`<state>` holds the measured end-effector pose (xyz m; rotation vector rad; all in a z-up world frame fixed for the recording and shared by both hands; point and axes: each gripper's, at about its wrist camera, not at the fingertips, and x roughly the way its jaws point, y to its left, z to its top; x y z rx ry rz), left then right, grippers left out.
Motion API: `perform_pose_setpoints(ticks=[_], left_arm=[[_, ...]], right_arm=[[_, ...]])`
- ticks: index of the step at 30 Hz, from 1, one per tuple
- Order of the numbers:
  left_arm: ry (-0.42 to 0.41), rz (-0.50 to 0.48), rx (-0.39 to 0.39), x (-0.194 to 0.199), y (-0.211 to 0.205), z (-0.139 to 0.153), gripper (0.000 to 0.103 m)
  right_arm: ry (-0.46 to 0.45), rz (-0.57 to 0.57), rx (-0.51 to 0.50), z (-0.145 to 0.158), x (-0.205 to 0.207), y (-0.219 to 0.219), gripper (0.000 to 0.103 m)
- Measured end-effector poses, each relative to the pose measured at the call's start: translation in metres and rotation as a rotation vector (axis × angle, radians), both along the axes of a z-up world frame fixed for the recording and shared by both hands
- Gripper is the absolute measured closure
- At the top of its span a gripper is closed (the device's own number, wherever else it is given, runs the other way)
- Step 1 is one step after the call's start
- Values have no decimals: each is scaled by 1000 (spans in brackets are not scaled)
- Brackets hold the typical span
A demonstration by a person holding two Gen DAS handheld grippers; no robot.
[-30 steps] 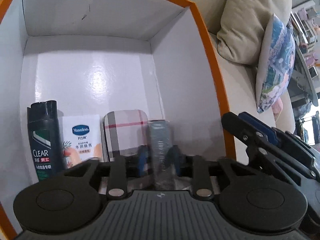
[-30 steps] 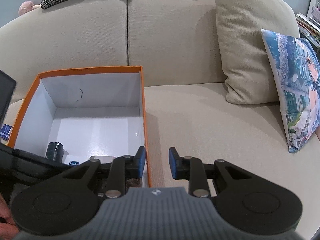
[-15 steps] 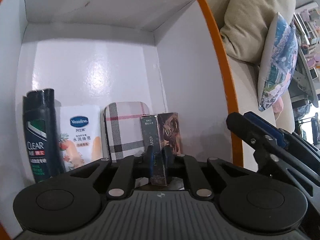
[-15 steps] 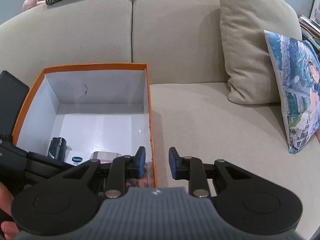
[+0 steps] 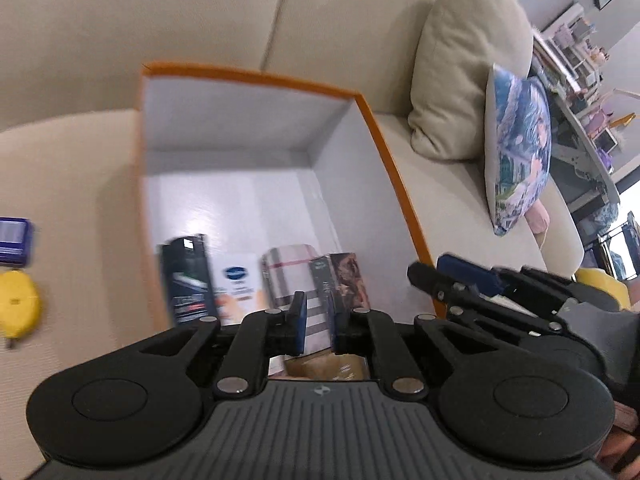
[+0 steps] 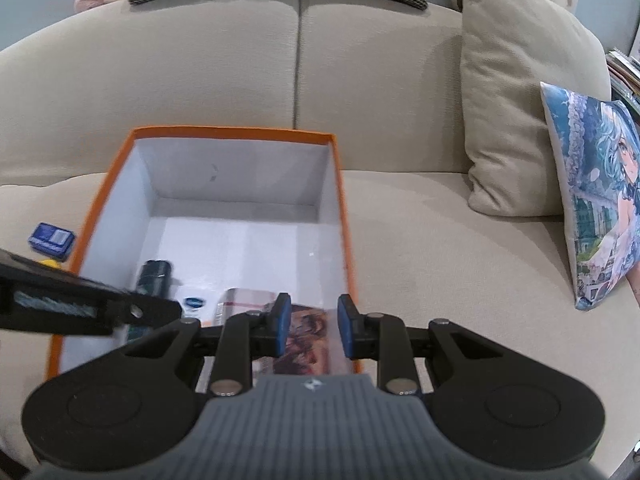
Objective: Organize rigid objects
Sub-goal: 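Move both tools back over the yellow tape measure and blue tin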
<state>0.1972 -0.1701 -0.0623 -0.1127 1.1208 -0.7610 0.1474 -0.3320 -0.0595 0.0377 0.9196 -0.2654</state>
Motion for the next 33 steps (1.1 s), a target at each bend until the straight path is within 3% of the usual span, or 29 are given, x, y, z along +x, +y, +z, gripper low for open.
perform_pose_setpoints(ticks=[7,14,20,26,29,33], left_arm=[[-85,56,-4,-15,54,21,92],[-92,181,-16,-13,130,18,92],[-98,270,9,7,193,1,92],[-119,236,76,33,217,-20,92],[-95,237,67,46,218,-34,79],[-17,279,10,61,215,-58,66]], right_arm=[[59,47,112,0,-11,37,76],[81,83,252,0,-10,75,76],[52,204,311,5,19,124,76],[87,281,345,-18,69,171,76],[126,270,338,-37,93,188,76],[160,282,270,-62,117,200,89]])
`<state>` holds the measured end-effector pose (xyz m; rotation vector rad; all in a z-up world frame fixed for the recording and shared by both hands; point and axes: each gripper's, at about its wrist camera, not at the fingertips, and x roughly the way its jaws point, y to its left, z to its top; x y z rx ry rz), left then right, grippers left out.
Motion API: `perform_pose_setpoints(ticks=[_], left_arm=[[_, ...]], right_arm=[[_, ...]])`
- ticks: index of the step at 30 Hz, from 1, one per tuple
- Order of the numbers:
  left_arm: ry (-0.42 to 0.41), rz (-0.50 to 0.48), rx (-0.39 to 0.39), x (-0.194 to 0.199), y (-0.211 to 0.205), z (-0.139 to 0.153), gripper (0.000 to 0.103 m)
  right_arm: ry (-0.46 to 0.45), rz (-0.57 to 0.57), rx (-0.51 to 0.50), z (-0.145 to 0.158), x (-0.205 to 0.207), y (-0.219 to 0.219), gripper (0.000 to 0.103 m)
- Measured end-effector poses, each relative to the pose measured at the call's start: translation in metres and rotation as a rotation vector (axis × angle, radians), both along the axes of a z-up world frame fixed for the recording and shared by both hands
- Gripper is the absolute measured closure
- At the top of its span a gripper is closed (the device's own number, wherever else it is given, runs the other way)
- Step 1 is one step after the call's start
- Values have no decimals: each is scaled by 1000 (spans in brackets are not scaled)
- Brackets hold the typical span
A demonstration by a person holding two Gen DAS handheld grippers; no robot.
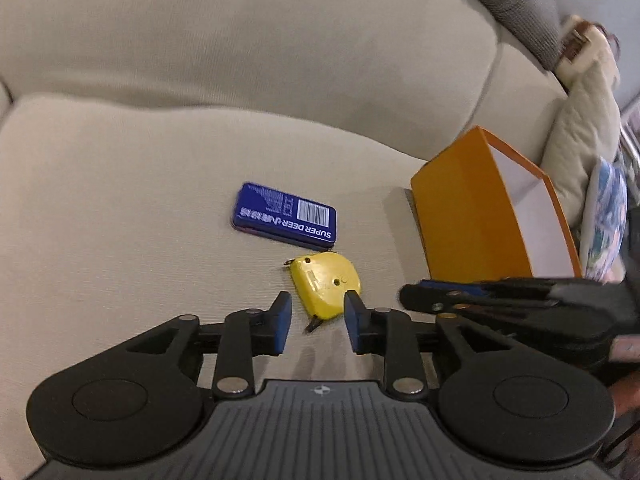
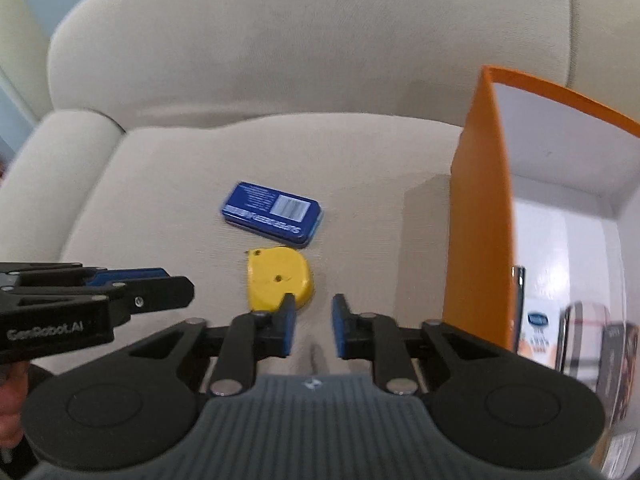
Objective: Organize rigid objects
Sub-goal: 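Move both tools back over the yellow tape measure and blue tin, then grasp the yellow tape measure with the left gripper while the right grasps the blue SUPER DEER tin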
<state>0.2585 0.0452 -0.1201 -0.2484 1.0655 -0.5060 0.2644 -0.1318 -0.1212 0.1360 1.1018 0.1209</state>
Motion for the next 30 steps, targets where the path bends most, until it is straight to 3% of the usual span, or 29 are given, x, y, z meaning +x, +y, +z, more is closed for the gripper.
perform_pose_setpoints(ticks=[3,6,13,20,26,30], left_arm=[[52,56,-53,11,-1,-17,53],[104,107,-103,19,-5,-31,48],[154,166,-81,28,-20,-47,43],[113,129,53,32,-34,-45,39],[65,51,214,32,-60,-42,39],[48,43,262,30,-68,-42,42]], right_arm=[[12,3,-55,-18,14,1,90],[23,6,-52,-31,24,-1,90],[38,-7,0,-52,29,1,92],[42,24,101,-55,27,-7,100],[56,24,47,-51,22,-5,99],[54,13,36,-53,22,-4,98]])
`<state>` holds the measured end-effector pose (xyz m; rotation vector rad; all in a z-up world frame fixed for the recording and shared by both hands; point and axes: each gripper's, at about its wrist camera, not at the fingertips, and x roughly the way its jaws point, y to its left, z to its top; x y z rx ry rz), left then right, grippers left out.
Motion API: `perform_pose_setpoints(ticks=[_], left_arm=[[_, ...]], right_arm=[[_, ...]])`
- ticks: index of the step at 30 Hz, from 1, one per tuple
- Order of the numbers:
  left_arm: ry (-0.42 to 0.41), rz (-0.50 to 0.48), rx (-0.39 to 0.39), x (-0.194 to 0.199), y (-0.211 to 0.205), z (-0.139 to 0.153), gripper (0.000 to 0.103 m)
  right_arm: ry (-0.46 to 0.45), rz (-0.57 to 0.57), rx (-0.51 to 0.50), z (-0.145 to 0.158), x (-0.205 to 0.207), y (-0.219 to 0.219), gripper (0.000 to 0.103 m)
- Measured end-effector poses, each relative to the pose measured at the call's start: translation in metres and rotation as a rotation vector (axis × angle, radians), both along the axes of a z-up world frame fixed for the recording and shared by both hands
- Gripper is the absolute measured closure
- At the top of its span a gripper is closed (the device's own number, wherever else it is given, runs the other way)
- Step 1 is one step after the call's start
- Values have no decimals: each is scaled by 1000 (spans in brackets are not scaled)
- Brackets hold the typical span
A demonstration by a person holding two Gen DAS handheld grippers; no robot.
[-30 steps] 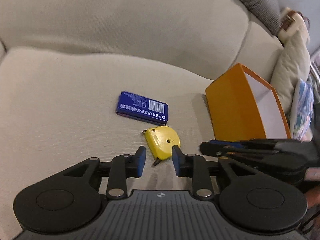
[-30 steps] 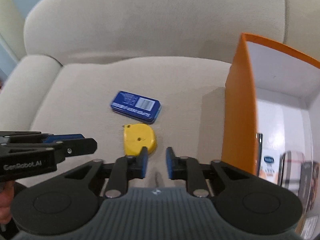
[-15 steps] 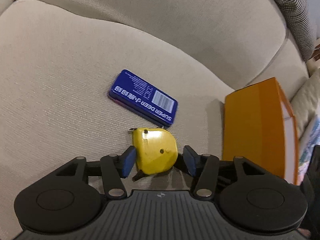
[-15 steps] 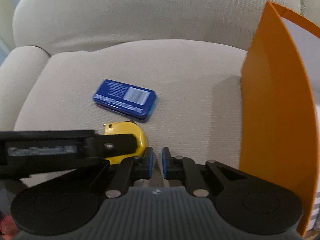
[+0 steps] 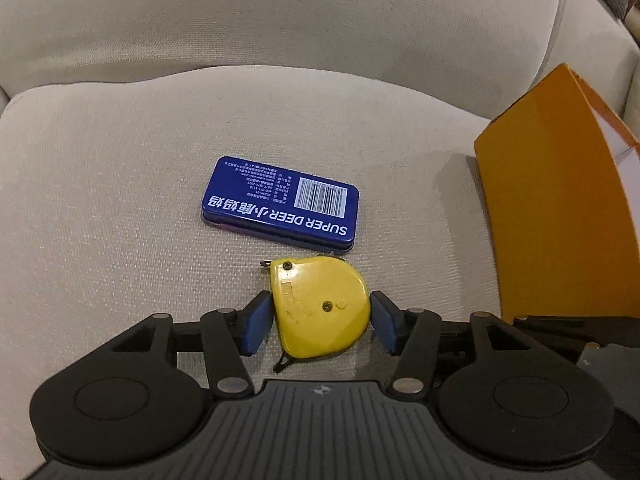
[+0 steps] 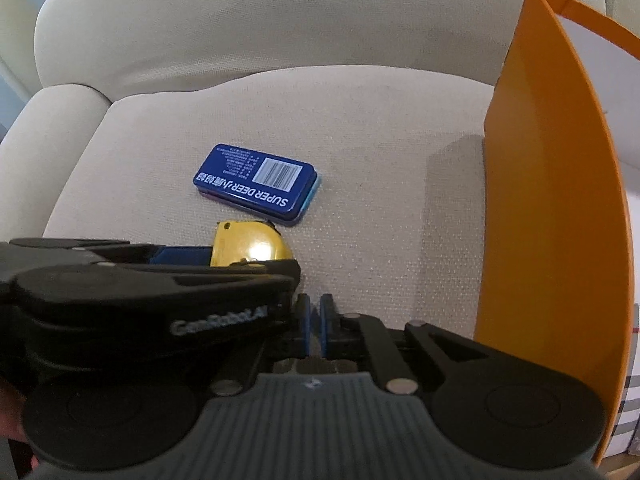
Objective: Organize rigid objects
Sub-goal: 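Grasp the yellow tape measure with the left gripper while the right grasps the blue SUPER DEER tin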
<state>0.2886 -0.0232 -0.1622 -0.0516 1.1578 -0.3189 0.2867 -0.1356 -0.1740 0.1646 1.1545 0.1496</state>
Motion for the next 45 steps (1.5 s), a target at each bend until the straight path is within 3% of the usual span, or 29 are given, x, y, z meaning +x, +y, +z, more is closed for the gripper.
perform_pose_setpoints(ticks=[5,10,14,19,26,27,31,34,37,39,41,42,45], left_arm=[[-33,-15,-15,-3,5,3,44],[-55,58,-55,-5,45,15,45],[-65,87,-38,5,72,17,44],[-82,126,-30,12,90,17,44],[-81,155,-48,15,108,12,44],[-77,160,-53,15,110,11,44],[-79,166,-65,17,105,6,44],[-88,163,-56,15,102,6,44],[-85,166,-63,12,103,8,44],[-78,169,-77,9,104,9,45],[-77,166,-83,5,104,11,44],[-77,163,-85,2,104,12,44],[-85,147,-99,-4,102,18,44]], right_arm=[[-2,9,-12,4,-3,0,94],[-22,77,-39,17,5,3,87],[-35,232,-94,26,29,17,63],[-109,427,-200,31,54,48,64],[-162,678,-378,8,62,82,61],[-165,702,-408,6,60,86,55],[-178,760,-504,-2,55,99,53],[-173,767,-515,-2,55,99,54],[-165,763,-522,2,57,101,55],[-171,763,-505,9,56,102,75],[-178,771,-522,15,50,110,84],[-159,761,-497,19,51,109,103],[-72,655,-386,25,64,98,103]])
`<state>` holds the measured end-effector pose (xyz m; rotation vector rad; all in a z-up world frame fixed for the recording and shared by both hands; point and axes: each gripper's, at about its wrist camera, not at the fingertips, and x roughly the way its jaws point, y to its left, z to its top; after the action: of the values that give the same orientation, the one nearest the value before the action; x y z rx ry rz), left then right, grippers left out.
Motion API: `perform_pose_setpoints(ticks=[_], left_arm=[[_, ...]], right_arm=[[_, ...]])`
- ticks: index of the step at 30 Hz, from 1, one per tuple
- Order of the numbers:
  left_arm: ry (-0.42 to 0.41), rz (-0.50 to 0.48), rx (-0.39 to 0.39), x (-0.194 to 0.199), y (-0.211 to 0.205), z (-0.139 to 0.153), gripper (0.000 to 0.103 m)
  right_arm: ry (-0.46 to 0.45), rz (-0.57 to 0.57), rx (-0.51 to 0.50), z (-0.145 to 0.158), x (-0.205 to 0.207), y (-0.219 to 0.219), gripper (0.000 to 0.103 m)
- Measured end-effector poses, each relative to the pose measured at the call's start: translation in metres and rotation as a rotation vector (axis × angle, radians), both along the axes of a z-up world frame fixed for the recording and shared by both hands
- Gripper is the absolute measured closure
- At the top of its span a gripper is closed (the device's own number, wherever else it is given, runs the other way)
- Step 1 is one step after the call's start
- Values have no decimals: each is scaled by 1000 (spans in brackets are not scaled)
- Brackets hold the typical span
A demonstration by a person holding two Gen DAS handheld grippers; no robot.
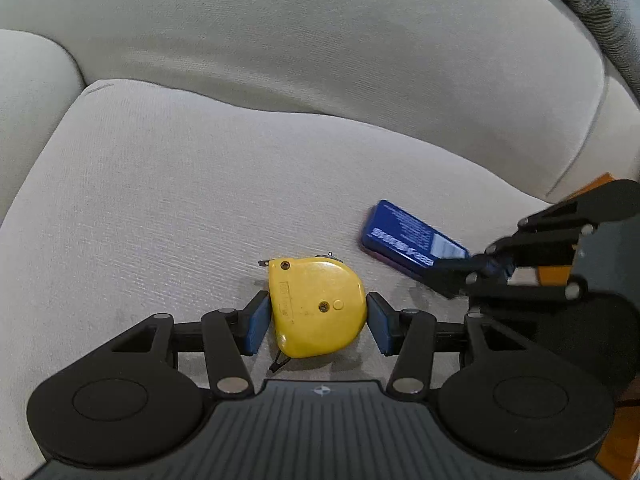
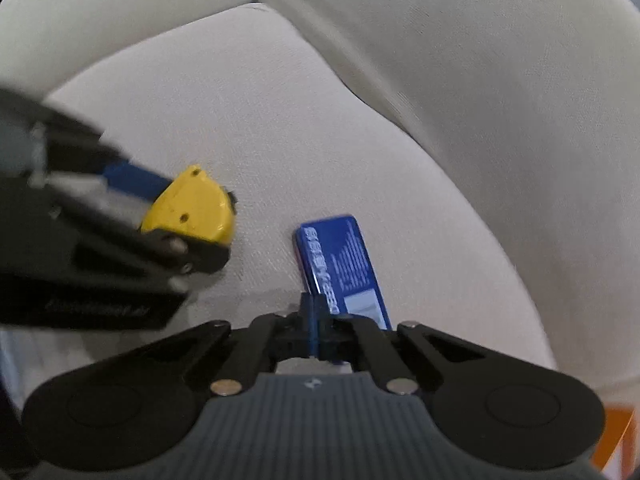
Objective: Organize rigid objects
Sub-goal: 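Grasp the yellow tape measure with the left gripper while the right grasps the blue SUPER DEER tin, then lift the tape measure and blue tin and carry them over the shoebox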
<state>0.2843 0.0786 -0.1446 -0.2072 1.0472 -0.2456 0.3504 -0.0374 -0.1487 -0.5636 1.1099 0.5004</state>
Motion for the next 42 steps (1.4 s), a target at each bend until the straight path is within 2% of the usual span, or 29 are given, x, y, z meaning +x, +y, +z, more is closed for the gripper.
perform_pose_setpoints(ticks=[4,5,6,8,11,13,20,26,31,34,37,42], left_arm=[[-7,2,-1,1,-1,2,44],[-9,6,-2,3,-1,2,44],[-14,10,-4,4,0,2,44],[-21,12,-6,9,1,2,44],[-21,19,-3,17,4,-2,44],[-19,23,-4,19,5,-4,44],[-11,35,-11,20,6,-11,44],[-16,15,-21,14,1,-4,44],[-29,-11,-22,-2,-1,10,44],[-52,-43,-51,-15,-5,29,44],[-111,-113,-56,-28,-18,57,44],[-241,-313,-42,-49,-69,111,44]], right_arm=[[-36,-14,18,11,-3,-8,103],[-63,1,4,10,-4,-7,97],[-88,25,-13,9,-4,-6,83],[-96,58,-32,3,0,-4,63],[-56,85,-30,-7,10,-6,63],[-55,114,-44,-14,12,-4,57],[-52,146,-52,-23,13,-4,55],[13,10,54,-13,26,-20,58],[40,-67,116,0,9,-38,58],[25,-98,169,21,-11,-53,58],[-14,-109,206,53,-30,-73,58],[-93,-241,267,121,-61,-138,58]])
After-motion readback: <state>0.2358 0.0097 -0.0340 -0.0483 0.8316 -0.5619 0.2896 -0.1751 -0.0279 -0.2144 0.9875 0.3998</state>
